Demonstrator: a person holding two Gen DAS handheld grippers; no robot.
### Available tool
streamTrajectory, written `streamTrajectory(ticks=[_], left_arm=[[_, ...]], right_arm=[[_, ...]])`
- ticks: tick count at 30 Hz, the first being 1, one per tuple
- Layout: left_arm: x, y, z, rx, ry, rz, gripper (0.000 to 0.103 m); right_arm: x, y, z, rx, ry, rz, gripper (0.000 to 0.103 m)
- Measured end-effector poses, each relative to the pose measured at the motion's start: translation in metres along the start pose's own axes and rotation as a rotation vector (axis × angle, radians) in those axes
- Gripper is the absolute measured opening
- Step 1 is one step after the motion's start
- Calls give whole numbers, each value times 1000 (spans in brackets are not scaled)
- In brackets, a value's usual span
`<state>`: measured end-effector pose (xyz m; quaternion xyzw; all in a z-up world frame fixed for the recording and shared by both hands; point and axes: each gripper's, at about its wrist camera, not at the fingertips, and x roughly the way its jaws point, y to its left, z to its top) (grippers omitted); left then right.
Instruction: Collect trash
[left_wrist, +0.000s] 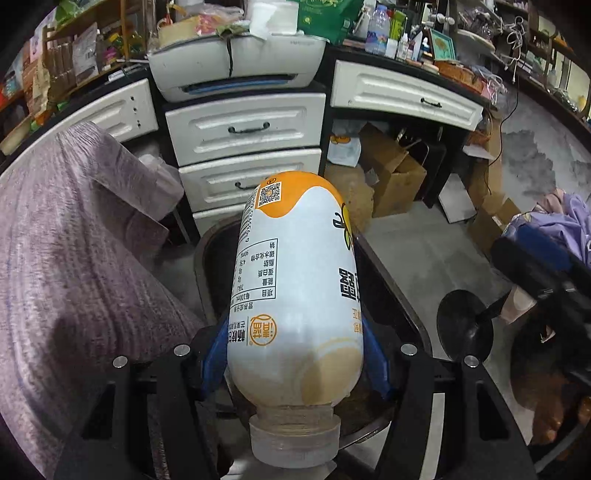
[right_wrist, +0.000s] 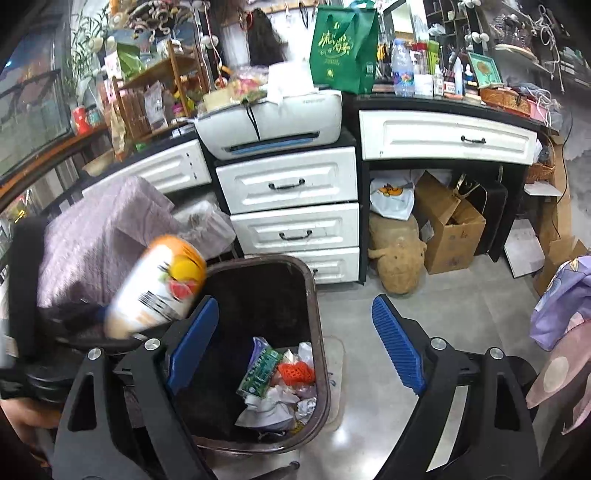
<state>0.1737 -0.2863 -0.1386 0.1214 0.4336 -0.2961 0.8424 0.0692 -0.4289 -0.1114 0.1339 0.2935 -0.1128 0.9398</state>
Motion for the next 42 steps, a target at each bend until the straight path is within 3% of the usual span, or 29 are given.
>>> streamTrajectory(ticks=[7, 11, 15, 22, 26, 32, 42], left_arm=[[32, -3, 0, 5, 120, -5, 62], [33, -11, -1, 38, 117, 10, 82], [23, -14, -2, 62, 90, 38, 86], [-48, -5, -5, -33, -100, 60, 97], [-100, 3, -9, -70, -226, 67, 97], [-162, 10, -28, -86, -397, 151, 98], [-215, 45, -71, -149, -434, 329, 98]], right_arm=[[-18, 0, 9, 12, -43, 12, 88], [-23, 0, 10, 21, -55, 21, 89], [-31, -1, 13, 30, -76, 15, 89], [-42, -2, 18, 60, -97, 28, 91], [-53, 5, 23, 65, -115, 51, 93], [-75, 35, 25, 29, -155, 87, 97], [-120, 106, 16, -108, -219, 155, 97]])
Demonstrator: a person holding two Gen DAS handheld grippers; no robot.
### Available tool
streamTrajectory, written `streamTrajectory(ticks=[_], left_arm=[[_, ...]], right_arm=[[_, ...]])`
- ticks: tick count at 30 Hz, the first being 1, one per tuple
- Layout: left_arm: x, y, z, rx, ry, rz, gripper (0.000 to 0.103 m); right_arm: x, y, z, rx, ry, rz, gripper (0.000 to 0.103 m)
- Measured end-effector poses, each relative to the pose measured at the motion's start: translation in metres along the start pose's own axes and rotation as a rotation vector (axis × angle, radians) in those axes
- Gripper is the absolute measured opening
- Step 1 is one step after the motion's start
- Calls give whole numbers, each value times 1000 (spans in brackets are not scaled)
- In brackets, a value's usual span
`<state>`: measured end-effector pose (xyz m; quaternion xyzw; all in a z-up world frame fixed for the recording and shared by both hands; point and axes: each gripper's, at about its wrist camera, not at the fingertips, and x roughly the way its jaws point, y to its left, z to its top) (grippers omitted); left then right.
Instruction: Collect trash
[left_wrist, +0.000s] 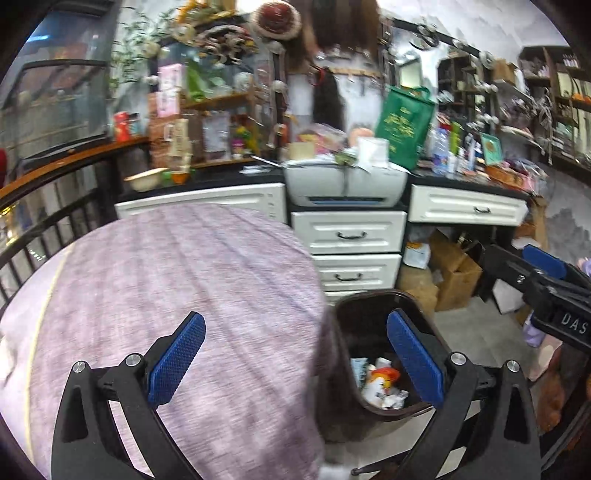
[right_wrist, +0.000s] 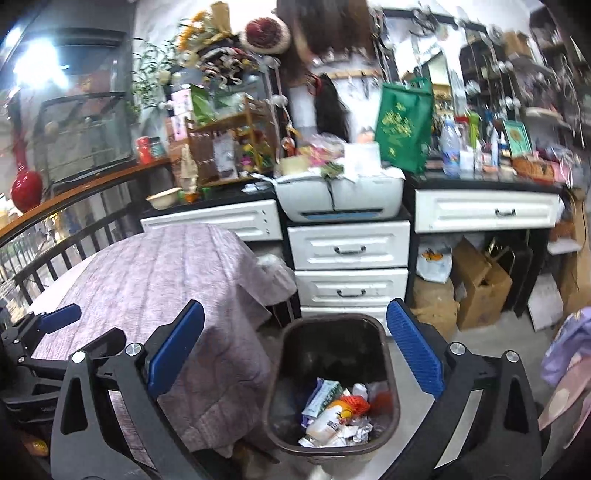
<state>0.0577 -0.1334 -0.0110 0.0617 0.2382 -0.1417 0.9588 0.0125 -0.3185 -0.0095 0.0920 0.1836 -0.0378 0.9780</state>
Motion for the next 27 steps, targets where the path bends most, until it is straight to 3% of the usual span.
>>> streamTrajectory(ticks=[6, 13, 17, 27], left_arm=[[-34, 29, -6, -43, -40, 79, 98], [-62, 52, -12, -94, -85, 88, 98], [-75, 58, -22, -109, -155, 169, 98], [-84, 62, -21, -153, -218, 169, 98]], right_arm=[[-17, 25, -1, -2, -31, 13, 97], [-34, 47, -5, -37, -51, 43, 97], [-43, 51, -13, -43, -106, 52, 97], [-40, 53, -18, -67, -102, 83, 97]])
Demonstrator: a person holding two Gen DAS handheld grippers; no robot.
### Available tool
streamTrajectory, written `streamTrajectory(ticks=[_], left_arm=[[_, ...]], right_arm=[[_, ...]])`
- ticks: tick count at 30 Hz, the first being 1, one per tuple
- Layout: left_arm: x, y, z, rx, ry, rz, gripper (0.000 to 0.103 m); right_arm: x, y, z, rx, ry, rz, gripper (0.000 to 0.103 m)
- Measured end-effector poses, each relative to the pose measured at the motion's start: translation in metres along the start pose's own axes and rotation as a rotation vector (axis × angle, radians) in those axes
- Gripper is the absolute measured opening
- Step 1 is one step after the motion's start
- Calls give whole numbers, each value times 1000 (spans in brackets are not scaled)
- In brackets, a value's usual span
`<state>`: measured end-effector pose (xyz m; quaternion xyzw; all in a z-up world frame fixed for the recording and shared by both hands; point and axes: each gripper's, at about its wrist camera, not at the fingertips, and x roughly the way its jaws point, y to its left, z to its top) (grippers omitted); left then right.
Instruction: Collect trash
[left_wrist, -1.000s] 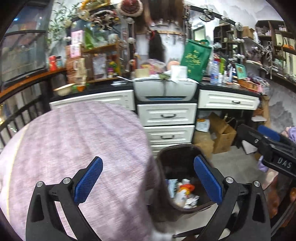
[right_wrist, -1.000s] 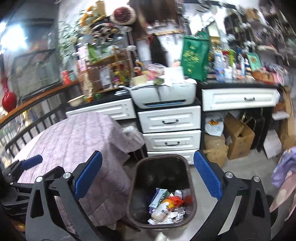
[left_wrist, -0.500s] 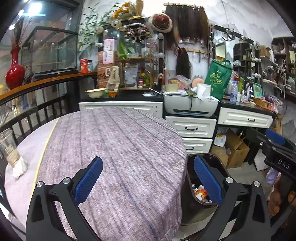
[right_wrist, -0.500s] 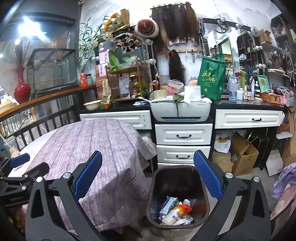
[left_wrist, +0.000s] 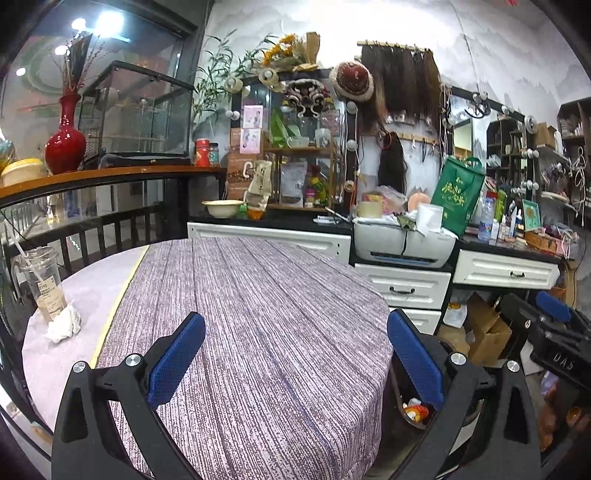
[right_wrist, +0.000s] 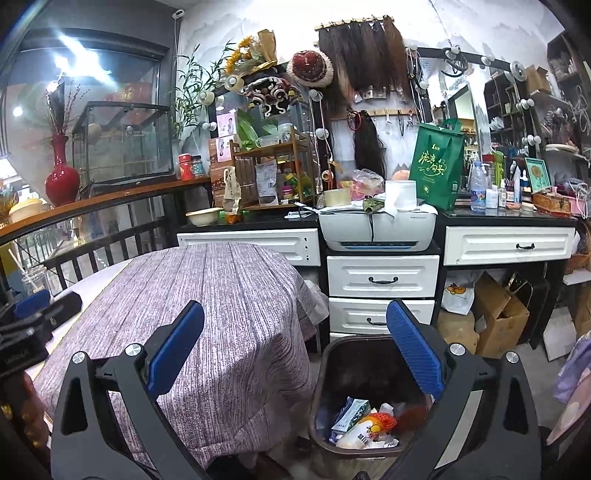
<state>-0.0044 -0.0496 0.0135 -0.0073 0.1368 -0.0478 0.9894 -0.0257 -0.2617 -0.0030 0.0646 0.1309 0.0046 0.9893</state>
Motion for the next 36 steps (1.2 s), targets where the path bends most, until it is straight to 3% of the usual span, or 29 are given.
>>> streamTrajectory(ticks=[10, 36], left_arm=[[-5, 10, 2, -29, -22, 3, 98], [0, 18, -2, -47, 16, -13, 98]], right_arm=[[3, 7, -5, -48, -8, 1, 97], [4, 6, -6, -52, -3, 6, 97]])
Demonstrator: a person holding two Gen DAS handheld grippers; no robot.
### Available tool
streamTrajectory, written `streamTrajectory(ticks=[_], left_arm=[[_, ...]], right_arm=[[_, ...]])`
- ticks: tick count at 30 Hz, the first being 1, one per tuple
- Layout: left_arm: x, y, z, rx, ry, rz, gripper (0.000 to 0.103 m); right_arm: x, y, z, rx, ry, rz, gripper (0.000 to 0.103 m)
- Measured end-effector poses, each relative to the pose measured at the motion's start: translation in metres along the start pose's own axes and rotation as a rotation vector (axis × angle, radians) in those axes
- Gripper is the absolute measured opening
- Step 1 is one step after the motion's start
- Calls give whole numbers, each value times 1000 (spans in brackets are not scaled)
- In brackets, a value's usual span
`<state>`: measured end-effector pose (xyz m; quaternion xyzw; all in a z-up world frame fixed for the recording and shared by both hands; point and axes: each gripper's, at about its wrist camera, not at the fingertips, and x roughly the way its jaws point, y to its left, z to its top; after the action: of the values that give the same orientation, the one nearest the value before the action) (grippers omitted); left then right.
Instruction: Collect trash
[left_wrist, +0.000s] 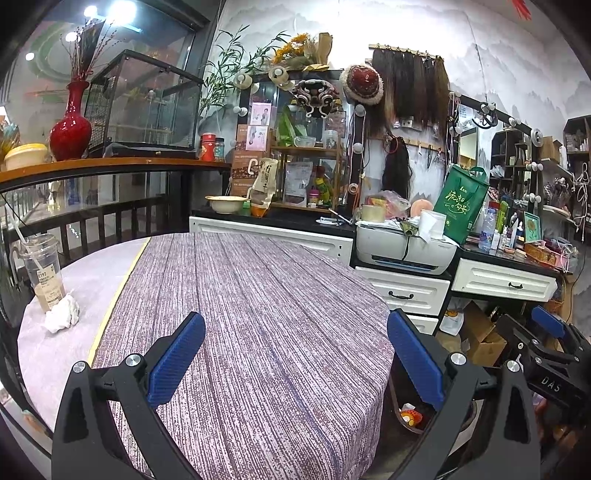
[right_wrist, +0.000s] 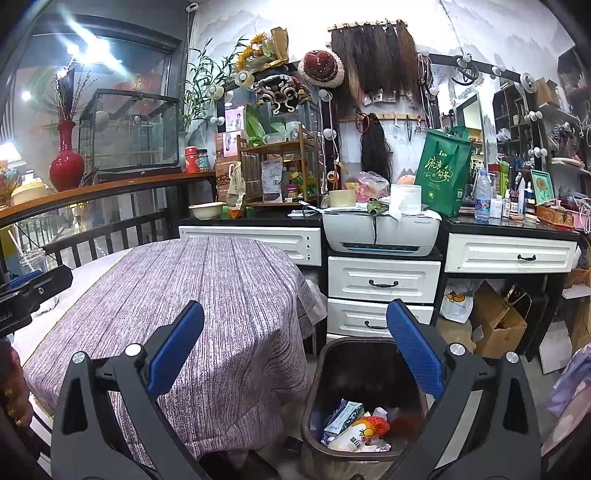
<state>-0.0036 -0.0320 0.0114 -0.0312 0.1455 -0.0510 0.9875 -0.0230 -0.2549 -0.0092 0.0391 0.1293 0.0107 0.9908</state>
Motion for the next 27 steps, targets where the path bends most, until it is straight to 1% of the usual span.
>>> streamTrajectory(ticks=[23, 27], left_arm=[[1, 1, 0, -4, 7, -5, 98], [2, 0, -2, -1, 19, -2, 98]], right_arm=[[2, 0, -2, 5, 6, 0, 97], [2, 0, -2, 5, 6, 0, 97]])
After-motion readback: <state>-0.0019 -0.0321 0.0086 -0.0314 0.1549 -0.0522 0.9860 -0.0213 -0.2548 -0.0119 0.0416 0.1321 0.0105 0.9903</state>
